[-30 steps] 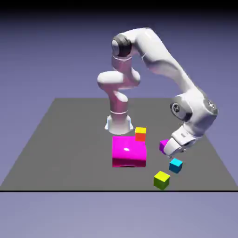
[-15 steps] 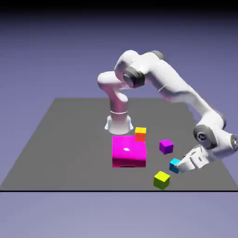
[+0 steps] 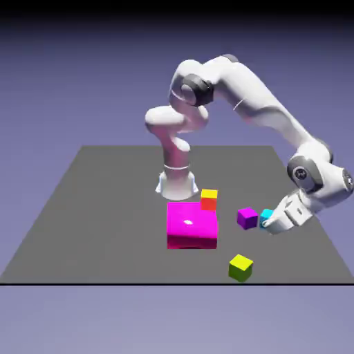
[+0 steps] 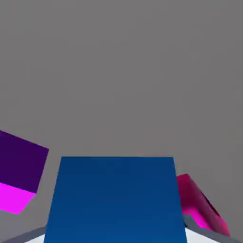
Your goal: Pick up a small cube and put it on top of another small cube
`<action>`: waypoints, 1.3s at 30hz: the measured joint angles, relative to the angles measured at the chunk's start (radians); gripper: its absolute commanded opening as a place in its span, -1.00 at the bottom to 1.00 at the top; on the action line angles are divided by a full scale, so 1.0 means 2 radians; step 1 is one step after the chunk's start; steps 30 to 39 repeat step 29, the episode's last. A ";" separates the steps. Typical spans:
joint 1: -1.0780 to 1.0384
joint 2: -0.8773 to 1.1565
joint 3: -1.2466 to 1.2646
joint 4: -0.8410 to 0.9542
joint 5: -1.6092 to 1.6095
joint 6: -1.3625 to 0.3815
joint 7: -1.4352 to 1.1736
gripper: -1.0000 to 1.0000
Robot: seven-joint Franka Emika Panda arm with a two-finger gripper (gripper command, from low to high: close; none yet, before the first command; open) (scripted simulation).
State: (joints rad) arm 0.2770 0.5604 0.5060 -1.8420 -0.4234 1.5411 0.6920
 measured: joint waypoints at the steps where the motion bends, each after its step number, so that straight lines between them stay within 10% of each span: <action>1: -0.001 -0.018 0.000 -0.018 0.001 0.004 -0.009 -1.00; 25: -0.026 -0.340 -0.011 -0.400 -0.017 0.149 -0.166 -1.00; 26: -0.030 -0.334 -0.014 -0.413 -0.025 0.166 -0.160 1.00; 39: -0.025 -0.342 -0.010 -0.397 -0.015 0.144 -0.168 1.00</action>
